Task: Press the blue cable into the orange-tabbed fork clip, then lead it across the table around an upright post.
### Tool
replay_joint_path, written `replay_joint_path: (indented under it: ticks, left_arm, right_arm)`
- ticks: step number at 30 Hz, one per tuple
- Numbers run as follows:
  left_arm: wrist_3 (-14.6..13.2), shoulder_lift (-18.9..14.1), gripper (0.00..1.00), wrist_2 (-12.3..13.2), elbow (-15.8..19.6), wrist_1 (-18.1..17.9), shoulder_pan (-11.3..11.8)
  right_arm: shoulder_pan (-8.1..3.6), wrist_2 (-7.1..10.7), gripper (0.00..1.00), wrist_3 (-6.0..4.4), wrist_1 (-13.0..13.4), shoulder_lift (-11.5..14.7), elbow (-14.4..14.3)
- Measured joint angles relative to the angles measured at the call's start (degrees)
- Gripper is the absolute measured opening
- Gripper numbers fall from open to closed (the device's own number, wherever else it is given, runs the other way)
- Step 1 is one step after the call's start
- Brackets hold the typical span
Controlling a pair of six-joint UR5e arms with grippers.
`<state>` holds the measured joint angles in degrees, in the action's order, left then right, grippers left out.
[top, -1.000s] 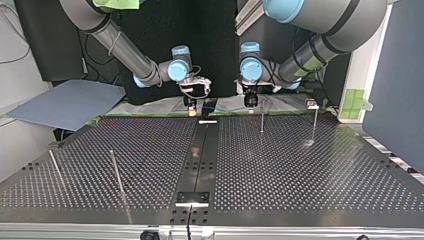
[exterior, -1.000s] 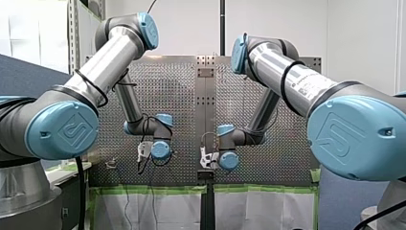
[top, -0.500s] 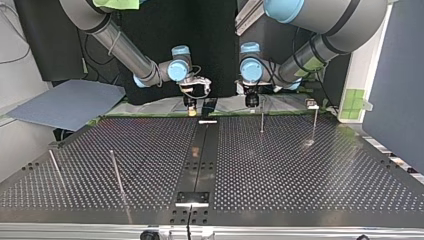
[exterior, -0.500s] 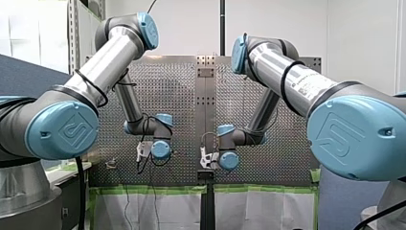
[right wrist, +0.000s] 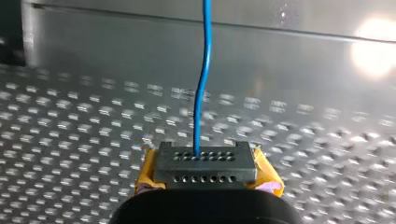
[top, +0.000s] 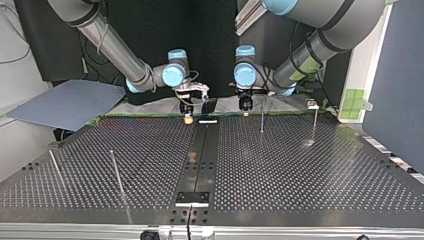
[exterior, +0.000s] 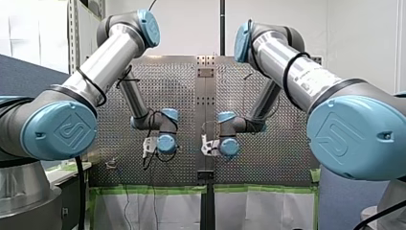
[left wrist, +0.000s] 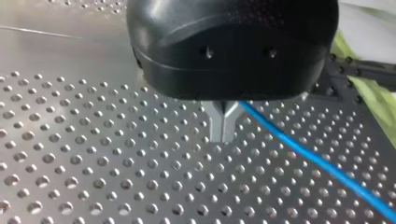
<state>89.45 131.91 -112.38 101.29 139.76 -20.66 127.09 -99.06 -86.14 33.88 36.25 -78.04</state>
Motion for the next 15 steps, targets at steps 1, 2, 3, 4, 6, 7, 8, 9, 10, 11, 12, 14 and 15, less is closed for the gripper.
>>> replay_joint_path:
  ticks: [1,2,3,4,6,7,8,9,10,11,12,14,15]
  left_arm:
    - [0.21,-0.29,0.00,0.01,-0.02,0.42,-0.10]
    - [0.45,-0.64,0.00,0.01,-0.04,0.83,-0.20]
    - [0.75,-1.14,0.00,-0.01,-0.04,1.32,-0.34]
    - [0.95,-1.52,0.00,-0.02,-0.04,1.65,-0.45]
    - [1.45,-2.41,0.00,-0.02,-0.05,2.40,-0.69]
    - [1.72,-2.81,0.00,-0.02,-0.05,2.69,-0.78]
    - [2.02,-3.21,0.00,-0.02,-0.05,2.96,-0.86]
    - [2.45,-3.76,0.00,-0.04,-0.06,3.35,-0.97]
    - [2.79,-4.23,0.00,-0.06,-0.06,3.73,-1.06]
    - [3.12,-4.72,0.00,-0.07,-0.07,4.10,-1.15]
    - [3.55,-5.34,0.00,-0.08,-0.07,4.49,-1.25]
    - [4.15,-6.23,0.00,-0.11,-0.13,4.86,-1.40]
    - [4.57,-6.85,0.00,-0.13,-0.23,5.13,-1.47]
  right_arm:
    - [-0.06,0.00,0.00,0.02,-0.25,0.45,0.00]
    - [-0.12,-0.01,0.00,0.04,-0.59,1.02,-0.01]
    - [-0.14,-0.02,0.00,0.05,-0.86,1.45,-0.02]
    - [-0.16,-0.03,0.00,0.06,-1.12,1.90,-0.03]
    - [-0.14,-0.06,0.00,0.07,-1.70,2.99,-0.04]
    - [-0.12,-0.08,0.00,0.07,-1.97,3.45,-0.04]
    - [-0.06,-0.12,0.00,0.07,-2.31,4.04,-0.05]
    - [0.00,-0.16,0.00,0.08,-2.54,4.49,-0.05]
    - [0.07,-0.22,0.00,0.07,-2.77,4.91,-0.06]
    - [0.16,-0.29,0.00,0.05,-3.08,5.43,-0.09]
    - [0.22,-0.34,0.00,0.03,-3.31,5.80,-0.10]
    - [0.33,-0.43,0.00,0.00,-3.94,6.74,-0.09]
    - [0.37,-0.47,0.00,-0.01,-4.24,7.16,-0.09]
